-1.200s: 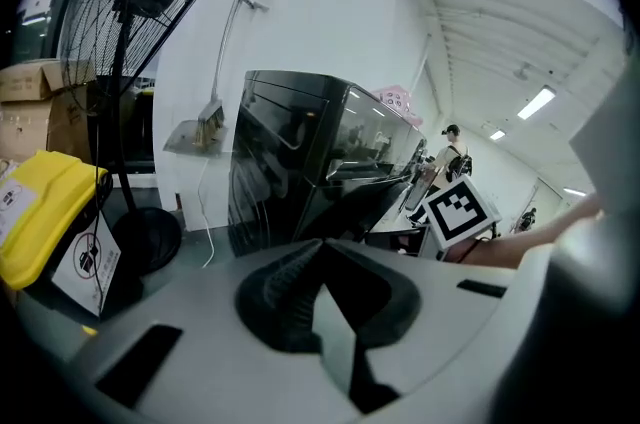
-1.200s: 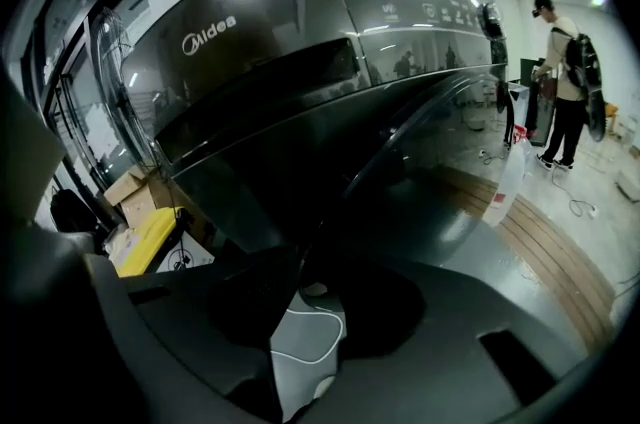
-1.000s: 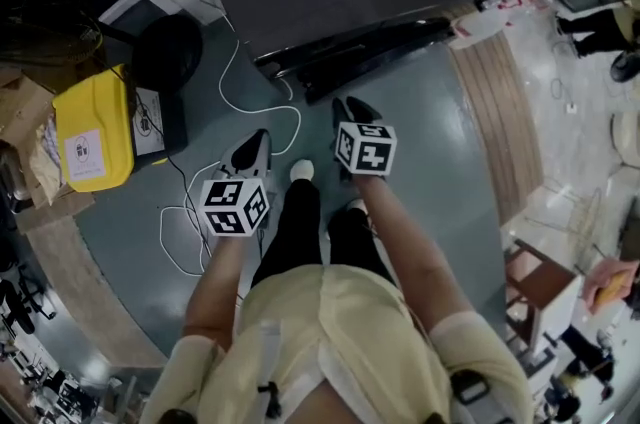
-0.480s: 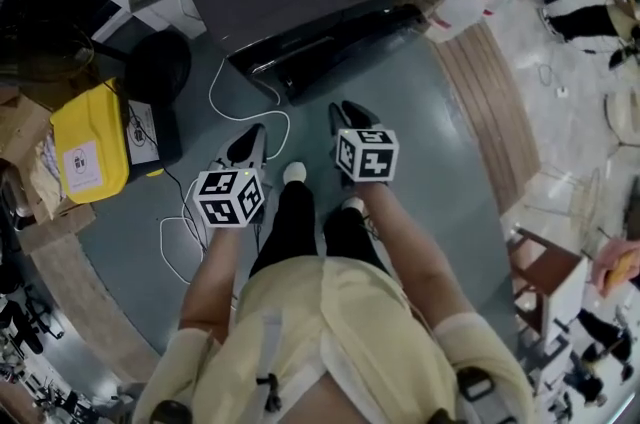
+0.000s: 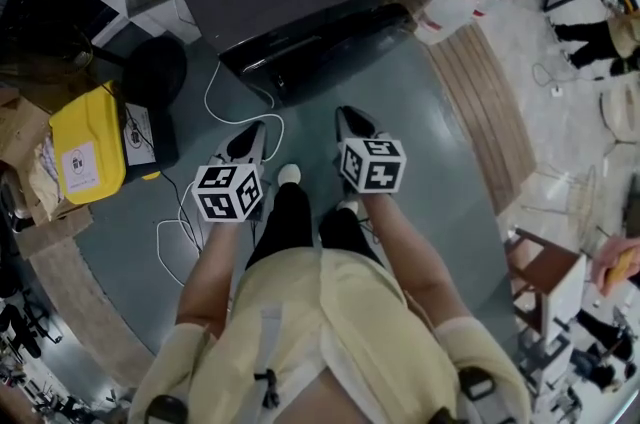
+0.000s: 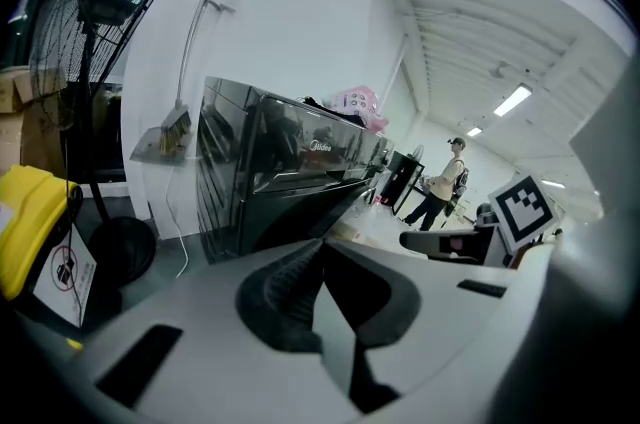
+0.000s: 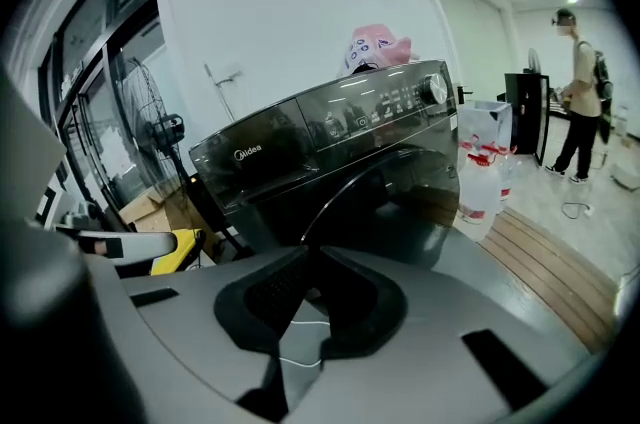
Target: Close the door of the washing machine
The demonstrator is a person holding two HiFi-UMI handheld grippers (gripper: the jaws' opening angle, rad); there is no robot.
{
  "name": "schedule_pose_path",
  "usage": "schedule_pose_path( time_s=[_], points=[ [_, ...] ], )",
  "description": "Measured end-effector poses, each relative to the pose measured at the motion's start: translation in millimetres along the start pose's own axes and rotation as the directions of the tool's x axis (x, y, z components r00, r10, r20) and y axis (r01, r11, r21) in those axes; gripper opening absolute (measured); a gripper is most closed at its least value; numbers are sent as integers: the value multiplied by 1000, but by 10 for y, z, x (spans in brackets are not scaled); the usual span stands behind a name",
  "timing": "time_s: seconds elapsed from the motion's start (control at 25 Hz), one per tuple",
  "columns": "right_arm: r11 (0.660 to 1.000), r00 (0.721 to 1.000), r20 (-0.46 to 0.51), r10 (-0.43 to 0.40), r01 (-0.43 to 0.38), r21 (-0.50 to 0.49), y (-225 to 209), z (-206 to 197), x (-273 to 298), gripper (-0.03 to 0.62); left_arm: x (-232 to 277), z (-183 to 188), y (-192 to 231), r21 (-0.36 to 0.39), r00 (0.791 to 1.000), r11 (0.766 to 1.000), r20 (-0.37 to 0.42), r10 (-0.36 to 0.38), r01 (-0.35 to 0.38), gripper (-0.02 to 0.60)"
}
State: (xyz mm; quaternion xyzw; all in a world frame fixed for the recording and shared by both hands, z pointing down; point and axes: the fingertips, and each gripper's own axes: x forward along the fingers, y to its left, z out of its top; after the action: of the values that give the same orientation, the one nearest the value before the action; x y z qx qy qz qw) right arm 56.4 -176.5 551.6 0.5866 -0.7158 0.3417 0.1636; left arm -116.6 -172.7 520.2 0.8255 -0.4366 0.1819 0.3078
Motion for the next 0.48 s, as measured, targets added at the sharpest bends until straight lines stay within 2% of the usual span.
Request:
schedule_pose_path(
  time_s=[0.28, 0.48],
  points=[
    [998, 999, 35, 7, -5, -63, 59, 44, -218, 9, -29, -12, -9, -10, 1000, 1000, 0, 4, -4, 3],
    [999, 999, 36, 11, -9, -49, 61, 23, -291, 6, -32, -26, 16, -12, 1000, 1000, -4, 5, -5, 3]
  ],
)
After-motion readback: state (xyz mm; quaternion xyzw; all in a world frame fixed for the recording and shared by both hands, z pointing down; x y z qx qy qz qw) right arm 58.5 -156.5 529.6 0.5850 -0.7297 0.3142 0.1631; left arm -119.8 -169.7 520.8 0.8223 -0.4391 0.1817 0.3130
